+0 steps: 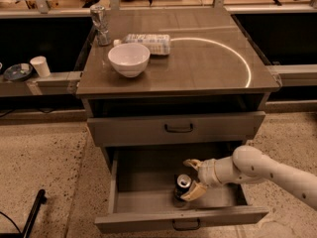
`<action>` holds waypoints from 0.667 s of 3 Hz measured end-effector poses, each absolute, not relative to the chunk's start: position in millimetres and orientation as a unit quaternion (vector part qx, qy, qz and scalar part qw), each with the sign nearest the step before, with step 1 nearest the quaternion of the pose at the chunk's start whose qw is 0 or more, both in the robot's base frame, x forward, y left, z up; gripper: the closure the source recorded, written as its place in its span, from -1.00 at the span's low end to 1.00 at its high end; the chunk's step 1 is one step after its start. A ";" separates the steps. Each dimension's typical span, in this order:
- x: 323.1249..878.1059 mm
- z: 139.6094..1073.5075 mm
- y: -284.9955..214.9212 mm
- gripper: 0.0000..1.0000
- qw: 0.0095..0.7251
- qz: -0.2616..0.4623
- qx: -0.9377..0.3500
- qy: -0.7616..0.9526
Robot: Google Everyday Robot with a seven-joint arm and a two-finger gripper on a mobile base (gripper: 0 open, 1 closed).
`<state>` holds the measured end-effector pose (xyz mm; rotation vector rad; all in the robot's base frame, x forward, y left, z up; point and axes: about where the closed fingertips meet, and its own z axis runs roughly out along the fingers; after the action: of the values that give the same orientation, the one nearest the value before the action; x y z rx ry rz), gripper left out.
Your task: Pick pepsi can from middle drawer and place on counter
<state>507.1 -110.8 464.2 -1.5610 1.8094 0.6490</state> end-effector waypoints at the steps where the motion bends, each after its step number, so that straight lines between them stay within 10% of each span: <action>1: 513.2 448.3 -103.1 -0.21 0.322 0.262 -0.589 0.694; 2: 515.8 431.0 -103.5 0.26 0.323 0.276 -0.573 0.701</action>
Offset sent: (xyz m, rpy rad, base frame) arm 0.0122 -0.0001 -0.0587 0.0884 0.0965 -0.0695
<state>515.8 -103.5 431.0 -1.5038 1.8393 0.7247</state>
